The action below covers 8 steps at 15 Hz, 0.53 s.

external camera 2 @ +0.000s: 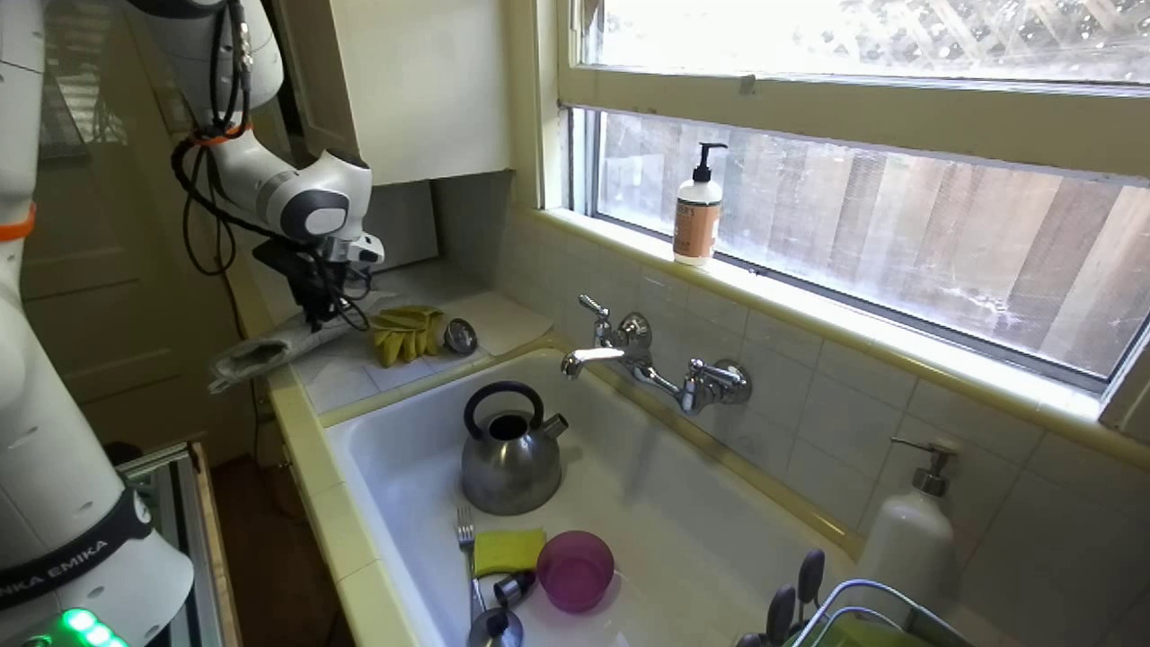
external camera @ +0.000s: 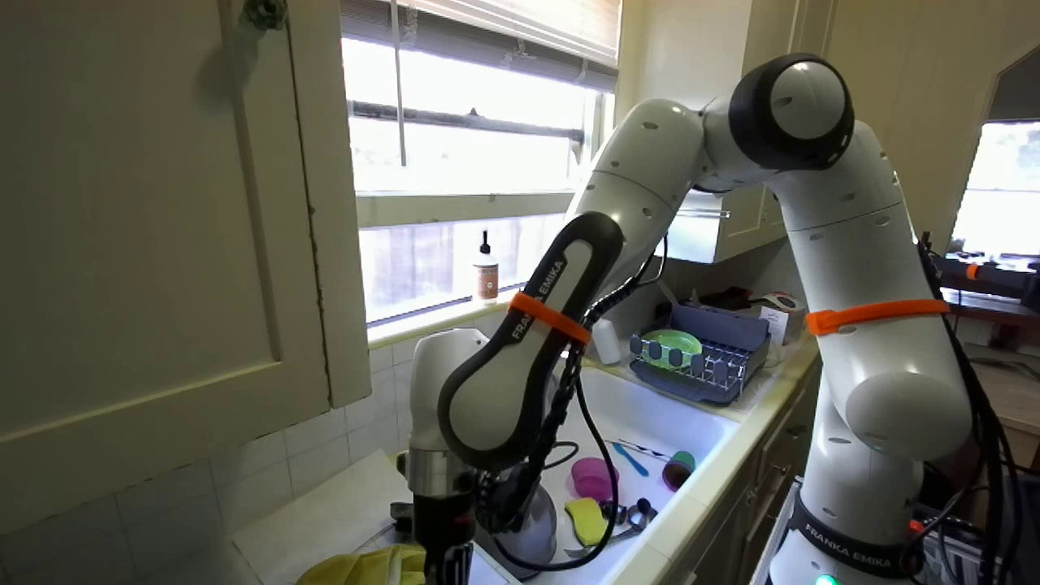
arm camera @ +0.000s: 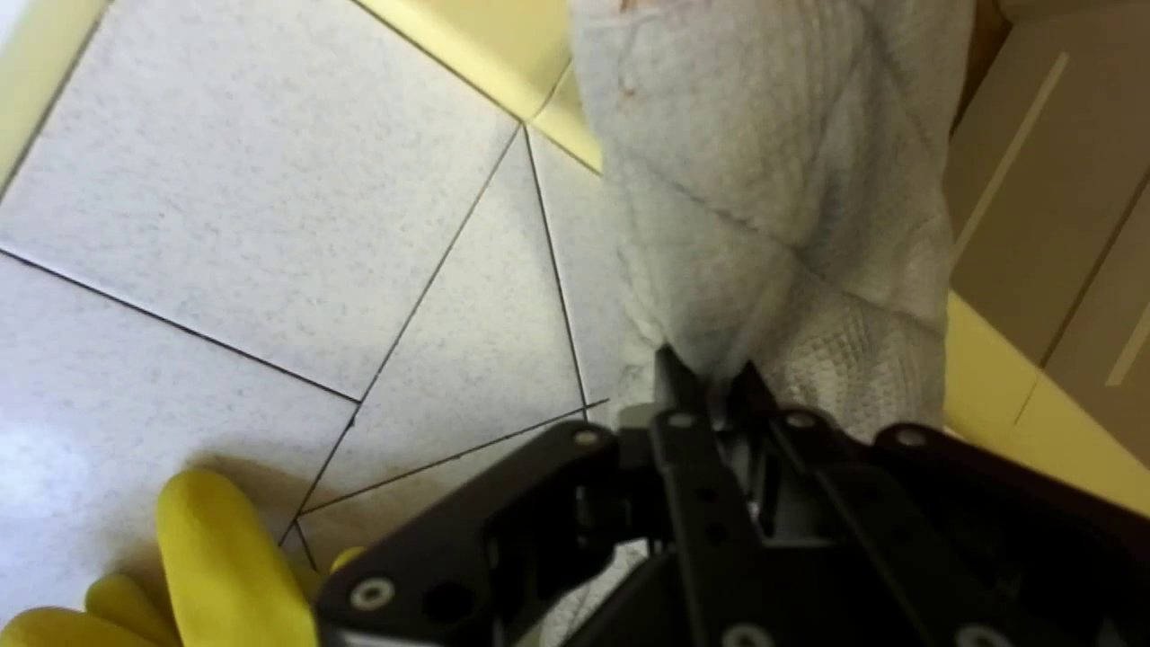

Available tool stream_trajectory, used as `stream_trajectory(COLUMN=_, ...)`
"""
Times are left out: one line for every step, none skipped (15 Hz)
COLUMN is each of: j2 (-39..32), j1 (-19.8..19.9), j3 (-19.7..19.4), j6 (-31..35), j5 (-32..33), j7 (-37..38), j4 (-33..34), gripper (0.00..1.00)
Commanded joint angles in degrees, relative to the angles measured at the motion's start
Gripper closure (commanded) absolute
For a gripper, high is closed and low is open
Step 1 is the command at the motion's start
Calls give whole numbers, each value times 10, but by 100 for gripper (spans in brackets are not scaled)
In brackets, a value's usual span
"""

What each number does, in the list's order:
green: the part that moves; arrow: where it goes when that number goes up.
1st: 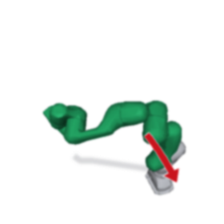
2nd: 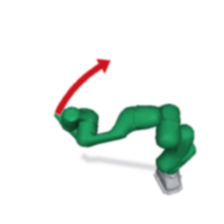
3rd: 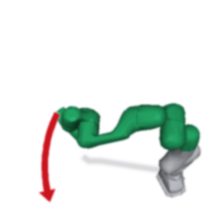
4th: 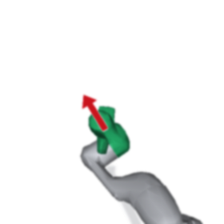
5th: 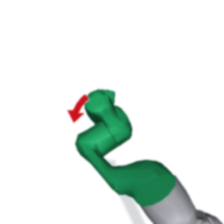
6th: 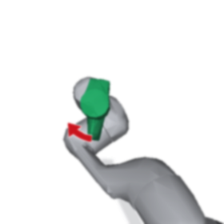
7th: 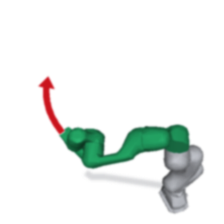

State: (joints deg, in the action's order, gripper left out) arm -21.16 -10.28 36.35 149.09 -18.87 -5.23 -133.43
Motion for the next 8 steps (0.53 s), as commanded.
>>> stream_trajectory(j2=63, j1=7, j3=-10, j6=-106, j5=-26, j7=-22, j4=-3, gripper=97)
stream_trajectory(j2=70, j1=5, j3=-18, j6=-126, j5=-32, j7=-28, j4=0, gripper=97)
stream_trajectory(j2=76, j1=3, j3=-27, j6=-149, j5=-39, j7=-34, j4=6, gripper=97)
stream_trajectory(j2=81, j1=0, j3=-37, j6=-165, j5=-43, j7=-35, j4=10, gripper=97)
stream_trajectory(j2=84, j1=0, j3=-45, j6=-186, j5=-54, j7=-46, j4=16, gripper=97)
stream_trajectory(j2=85, j1=0, j3=-53, j6=-207, j5=-65, j7=-60, j4=24, gripper=97)
stream_trajectory(j2=88, j1=2, j3=-60, j6=-234, j5=-80, j7=-80, j4=33, gripper=97)
stream_trajectory(j2=93, j1=1, j3=-69, j6=-257, j5=-92, j7=-93, j4=41, gripper=97)
